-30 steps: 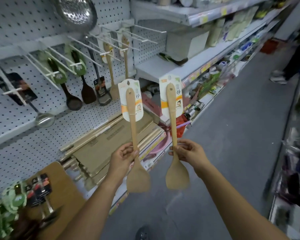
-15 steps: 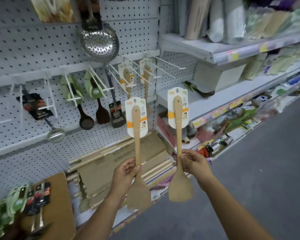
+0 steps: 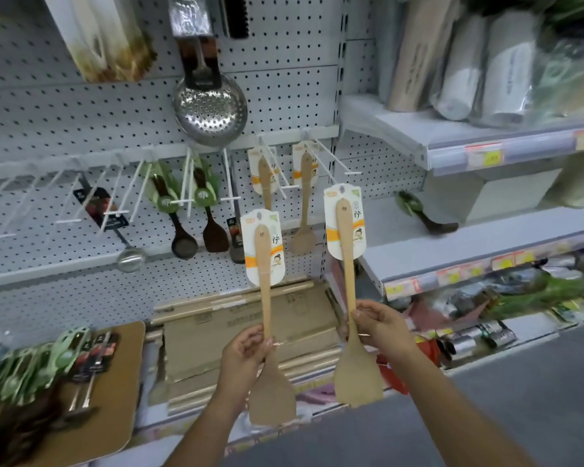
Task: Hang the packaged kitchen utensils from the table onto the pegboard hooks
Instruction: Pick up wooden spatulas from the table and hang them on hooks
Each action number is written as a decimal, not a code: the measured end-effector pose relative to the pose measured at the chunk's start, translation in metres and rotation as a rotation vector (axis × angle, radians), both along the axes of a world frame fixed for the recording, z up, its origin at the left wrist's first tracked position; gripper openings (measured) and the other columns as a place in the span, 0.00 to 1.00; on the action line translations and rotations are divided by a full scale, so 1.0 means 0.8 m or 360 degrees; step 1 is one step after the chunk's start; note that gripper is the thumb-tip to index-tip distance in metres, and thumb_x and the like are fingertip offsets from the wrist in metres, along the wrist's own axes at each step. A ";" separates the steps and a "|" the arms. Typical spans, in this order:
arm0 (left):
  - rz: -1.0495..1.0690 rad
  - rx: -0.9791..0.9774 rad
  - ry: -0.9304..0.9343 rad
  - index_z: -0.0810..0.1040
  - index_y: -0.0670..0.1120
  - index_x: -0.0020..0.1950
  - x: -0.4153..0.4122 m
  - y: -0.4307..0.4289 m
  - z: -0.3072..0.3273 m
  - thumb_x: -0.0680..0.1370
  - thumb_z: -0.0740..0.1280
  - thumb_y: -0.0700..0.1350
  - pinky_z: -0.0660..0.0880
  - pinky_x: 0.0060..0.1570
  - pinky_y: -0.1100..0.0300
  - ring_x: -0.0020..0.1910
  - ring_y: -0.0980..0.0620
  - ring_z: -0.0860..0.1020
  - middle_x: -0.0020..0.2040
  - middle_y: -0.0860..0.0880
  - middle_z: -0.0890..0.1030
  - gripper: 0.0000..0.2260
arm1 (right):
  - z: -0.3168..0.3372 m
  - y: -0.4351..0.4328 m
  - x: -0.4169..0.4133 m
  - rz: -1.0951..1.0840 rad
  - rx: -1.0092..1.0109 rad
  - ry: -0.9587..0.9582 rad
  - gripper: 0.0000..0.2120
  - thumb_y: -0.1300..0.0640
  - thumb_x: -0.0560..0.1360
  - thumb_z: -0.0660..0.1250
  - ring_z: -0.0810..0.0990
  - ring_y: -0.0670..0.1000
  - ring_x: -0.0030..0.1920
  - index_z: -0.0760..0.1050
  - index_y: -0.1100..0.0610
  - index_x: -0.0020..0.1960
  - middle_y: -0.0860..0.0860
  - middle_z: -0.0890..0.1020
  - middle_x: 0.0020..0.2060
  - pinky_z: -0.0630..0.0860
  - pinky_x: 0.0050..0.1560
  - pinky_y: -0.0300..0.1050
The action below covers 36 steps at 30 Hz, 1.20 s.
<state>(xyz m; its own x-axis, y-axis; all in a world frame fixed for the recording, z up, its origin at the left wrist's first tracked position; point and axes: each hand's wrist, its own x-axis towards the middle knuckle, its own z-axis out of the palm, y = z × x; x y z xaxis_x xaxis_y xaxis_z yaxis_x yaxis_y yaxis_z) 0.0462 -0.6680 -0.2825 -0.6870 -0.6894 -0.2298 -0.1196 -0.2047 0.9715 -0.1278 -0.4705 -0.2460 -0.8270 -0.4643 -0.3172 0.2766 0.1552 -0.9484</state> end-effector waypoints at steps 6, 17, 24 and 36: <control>0.0042 0.0033 0.0018 0.80 0.48 0.53 -0.031 -0.019 -0.012 0.74 0.72 0.34 0.80 0.43 0.62 0.43 0.52 0.83 0.40 0.51 0.86 0.12 | -0.009 -0.016 -0.035 -0.0029 0.0018 -0.0027 0.06 0.65 0.80 0.67 0.85 0.60 0.43 0.78 0.63 0.55 0.60 0.86 0.44 0.78 0.46 0.57; 0.0066 0.0061 0.0010 0.81 0.49 0.52 -0.065 -0.041 -0.028 0.74 0.72 0.32 0.80 0.42 0.63 0.41 0.54 0.83 0.39 0.52 0.85 0.14 | 0.001 -0.067 -0.103 -0.0092 0.0039 -0.0031 0.06 0.66 0.79 0.67 0.83 0.54 0.34 0.79 0.65 0.55 0.60 0.83 0.38 0.78 0.32 0.43; 0.0170 0.0065 0.0023 0.81 0.42 0.51 -0.065 -0.040 -0.026 0.73 0.70 0.28 0.80 0.41 0.62 0.39 0.52 0.83 0.39 0.45 0.85 0.12 | -0.002 -0.114 -0.156 0.0004 -0.0005 -0.0067 0.08 0.62 0.80 0.67 0.84 0.57 0.39 0.79 0.63 0.58 0.61 0.83 0.41 0.81 0.45 0.53; 0.0327 0.0034 -0.0032 0.81 0.38 0.55 -0.094 -0.040 -0.023 0.73 0.71 0.29 0.80 0.51 0.51 0.46 0.45 0.82 0.47 0.37 0.85 0.13 | 0.017 -0.181 -0.241 0.0079 0.0127 -0.0078 0.06 0.66 0.80 0.65 0.79 0.55 0.29 0.79 0.65 0.55 0.65 0.82 0.40 0.75 0.23 0.41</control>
<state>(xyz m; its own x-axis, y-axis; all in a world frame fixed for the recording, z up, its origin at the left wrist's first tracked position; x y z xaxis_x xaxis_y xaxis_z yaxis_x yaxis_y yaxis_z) -0.0291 -0.6999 -0.3007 -0.5277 -0.8093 -0.2579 -0.0925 -0.2470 0.9646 -0.3204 -0.6156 -0.2327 -0.7862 -0.4760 -0.3942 0.3125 0.2441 -0.9180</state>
